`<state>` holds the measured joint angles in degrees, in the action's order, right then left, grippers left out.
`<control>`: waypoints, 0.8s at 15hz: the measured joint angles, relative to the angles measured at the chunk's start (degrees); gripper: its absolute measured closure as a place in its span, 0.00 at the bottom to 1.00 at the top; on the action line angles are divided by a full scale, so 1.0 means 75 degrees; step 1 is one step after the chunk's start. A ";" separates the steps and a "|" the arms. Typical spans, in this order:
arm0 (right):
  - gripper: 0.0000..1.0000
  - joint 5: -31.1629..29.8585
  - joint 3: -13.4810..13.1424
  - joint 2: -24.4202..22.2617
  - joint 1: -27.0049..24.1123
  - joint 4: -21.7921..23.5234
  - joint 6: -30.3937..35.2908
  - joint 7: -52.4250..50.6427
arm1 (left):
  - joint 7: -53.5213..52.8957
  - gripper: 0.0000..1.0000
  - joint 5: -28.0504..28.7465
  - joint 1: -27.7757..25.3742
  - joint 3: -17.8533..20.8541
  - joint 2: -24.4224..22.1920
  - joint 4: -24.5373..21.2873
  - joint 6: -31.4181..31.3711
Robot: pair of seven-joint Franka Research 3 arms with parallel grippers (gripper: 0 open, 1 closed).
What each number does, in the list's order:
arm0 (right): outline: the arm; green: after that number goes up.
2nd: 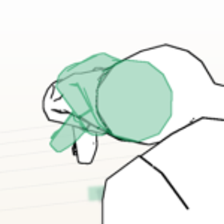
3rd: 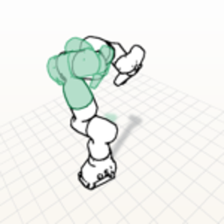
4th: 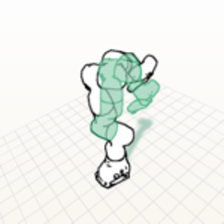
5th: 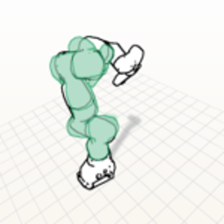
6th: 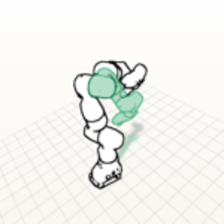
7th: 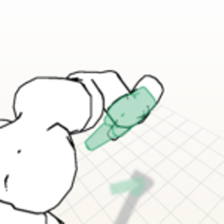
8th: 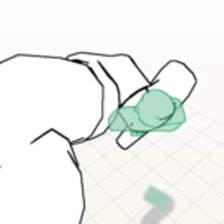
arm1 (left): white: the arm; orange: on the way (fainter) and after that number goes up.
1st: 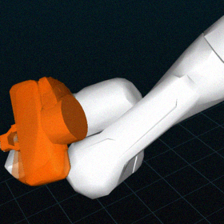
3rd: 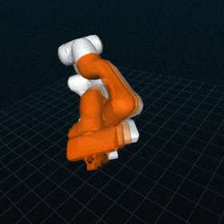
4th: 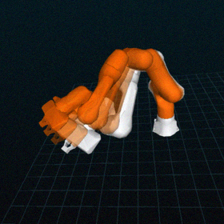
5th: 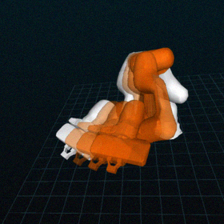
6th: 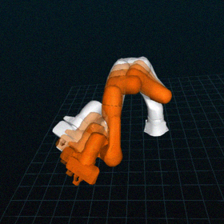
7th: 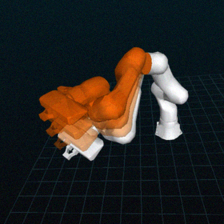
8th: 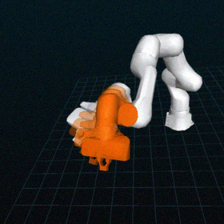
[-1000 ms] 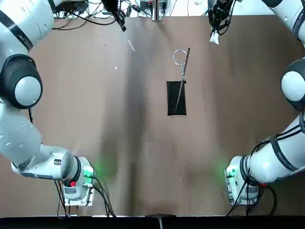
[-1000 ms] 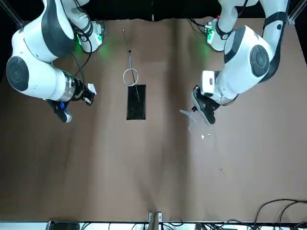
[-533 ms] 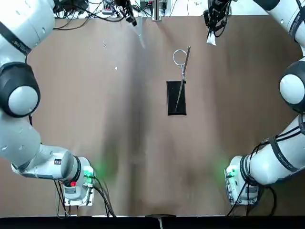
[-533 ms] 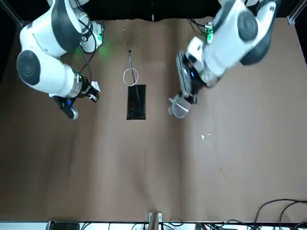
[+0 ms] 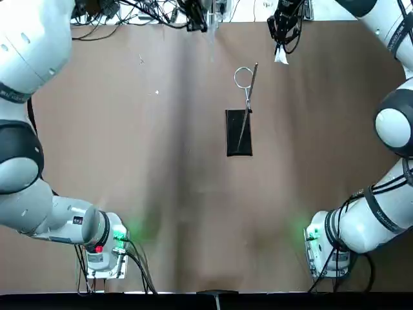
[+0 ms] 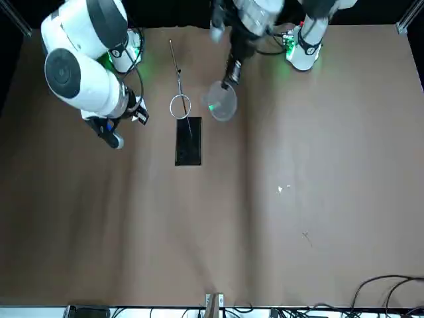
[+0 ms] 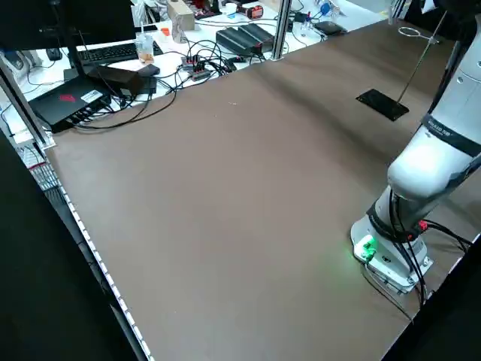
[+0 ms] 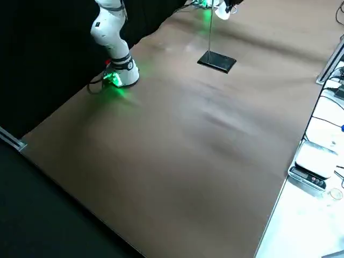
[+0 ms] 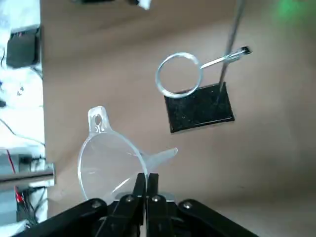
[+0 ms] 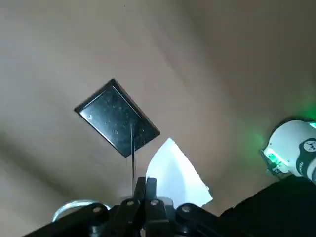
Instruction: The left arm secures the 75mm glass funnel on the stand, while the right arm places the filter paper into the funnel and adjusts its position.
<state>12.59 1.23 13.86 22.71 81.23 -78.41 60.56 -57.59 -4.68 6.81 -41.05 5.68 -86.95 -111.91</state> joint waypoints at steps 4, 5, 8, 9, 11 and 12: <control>0.99 -0.0002 -0.0097 -0.0001 -0.0058 -0.0272 0.0461 0.0021 | -0.0589 0.97 0.0349 0.0103 -0.0393 0.0007 -0.0045 -0.0725; 0.99 -0.0002 -0.0128 0.0000 -0.0081 -0.0275 0.0522 0.0021 | -0.0757 0.97 0.0379 0.0148 -0.0424 0.0017 -0.0051 -0.0857; 0.99 -0.0003 -0.0175 0.0004 -0.0163 -0.0275 0.0657 0.0021 | -0.0839 0.97 0.0796 0.0445 -0.0450 0.0043 -0.0072 -0.1322; 0.99 -0.0003 -0.0178 0.0004 -0.0174 -0.0275 0.0700 0.0021 | -0.0838 0.97 0.0905 0.0581 -0.0454 0.0051 -0.0078 -0.1465; 0.99 -0.0003 -0.0178 0.0005 -0.0177 -0.0275 0.0742 0.0021 | -0.0754 0.97 0.1085 0.0851 -0.0459 0.0076 -0.0117 -0.1604; 0.99 -0.0004 -0.0178 0.0005 -0.0178 -0.0275 0.0743 0.0022 | -0.0667 0.97 0.1256 0.0963 -0.0459 0.0111 -0.0143 -0.1664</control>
<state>12.56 -0.10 13.90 21.38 79.17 -72.84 60.73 -62.59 4.74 14.04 -44.49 6.51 -88.02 -124.39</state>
